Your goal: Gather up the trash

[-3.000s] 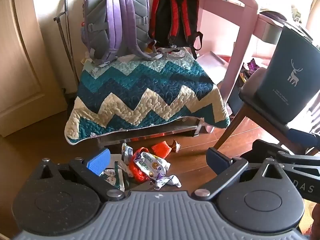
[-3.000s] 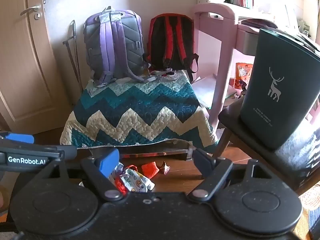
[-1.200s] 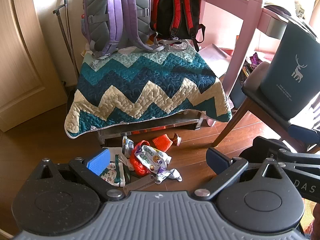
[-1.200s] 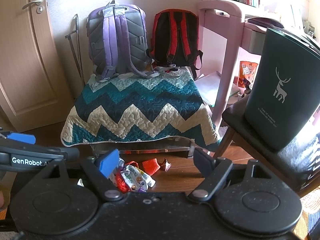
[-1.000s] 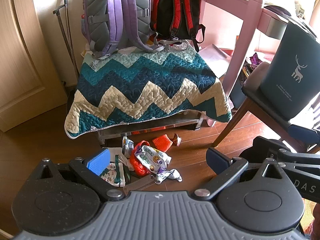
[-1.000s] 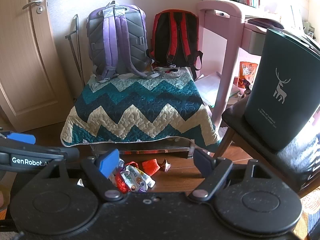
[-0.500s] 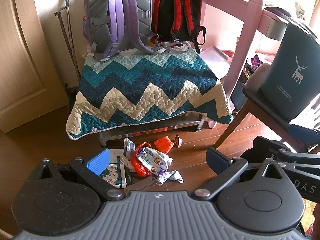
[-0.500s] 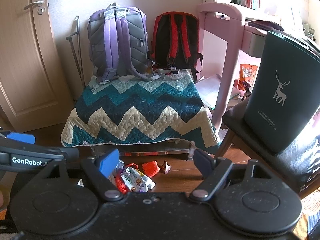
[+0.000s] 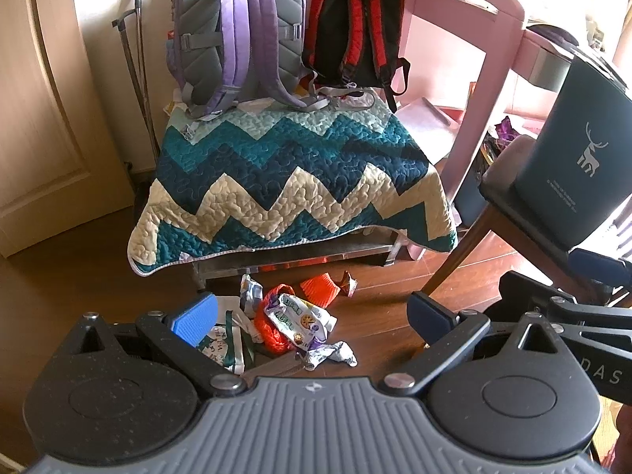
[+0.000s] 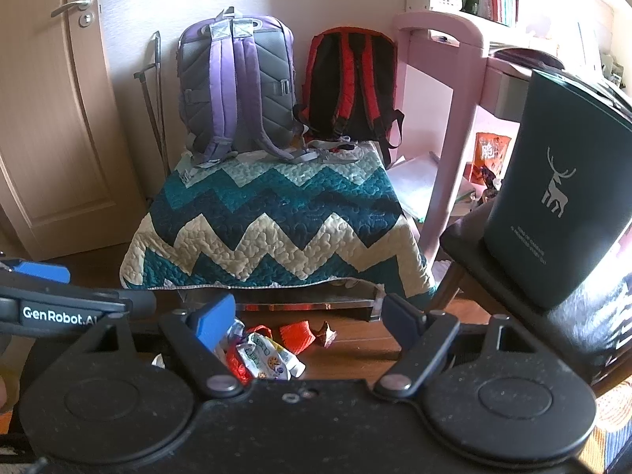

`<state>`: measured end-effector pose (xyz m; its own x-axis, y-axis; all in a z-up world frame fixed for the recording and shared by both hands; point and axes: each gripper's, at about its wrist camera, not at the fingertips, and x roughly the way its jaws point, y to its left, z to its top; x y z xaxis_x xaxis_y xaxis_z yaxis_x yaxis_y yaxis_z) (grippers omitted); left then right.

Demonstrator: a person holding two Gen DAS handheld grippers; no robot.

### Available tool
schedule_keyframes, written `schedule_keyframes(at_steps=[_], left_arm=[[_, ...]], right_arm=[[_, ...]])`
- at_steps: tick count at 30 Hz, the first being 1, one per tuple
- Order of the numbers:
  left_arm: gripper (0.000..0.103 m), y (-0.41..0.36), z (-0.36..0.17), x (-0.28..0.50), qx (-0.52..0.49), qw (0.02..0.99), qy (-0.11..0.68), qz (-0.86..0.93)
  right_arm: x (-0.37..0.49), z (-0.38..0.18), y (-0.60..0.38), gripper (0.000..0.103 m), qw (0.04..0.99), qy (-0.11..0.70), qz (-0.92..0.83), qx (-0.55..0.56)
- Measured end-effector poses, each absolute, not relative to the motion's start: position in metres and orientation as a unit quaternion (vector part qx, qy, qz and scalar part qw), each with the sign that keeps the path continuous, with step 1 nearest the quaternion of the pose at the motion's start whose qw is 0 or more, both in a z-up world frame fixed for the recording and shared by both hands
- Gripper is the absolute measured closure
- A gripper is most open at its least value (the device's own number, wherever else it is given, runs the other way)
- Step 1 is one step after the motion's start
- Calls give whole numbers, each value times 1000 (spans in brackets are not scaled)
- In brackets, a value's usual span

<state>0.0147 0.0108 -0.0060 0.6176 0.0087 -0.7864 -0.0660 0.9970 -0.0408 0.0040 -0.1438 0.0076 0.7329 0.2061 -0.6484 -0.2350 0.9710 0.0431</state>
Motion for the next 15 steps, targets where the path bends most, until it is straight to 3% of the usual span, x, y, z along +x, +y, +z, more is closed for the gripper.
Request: schedule_keyframes(at_steps=[15], left_arm=[[0,62,-41,67,-63,905,419,44]], right_arm=[[69,-29,-145,21,927,348,140,-19]])
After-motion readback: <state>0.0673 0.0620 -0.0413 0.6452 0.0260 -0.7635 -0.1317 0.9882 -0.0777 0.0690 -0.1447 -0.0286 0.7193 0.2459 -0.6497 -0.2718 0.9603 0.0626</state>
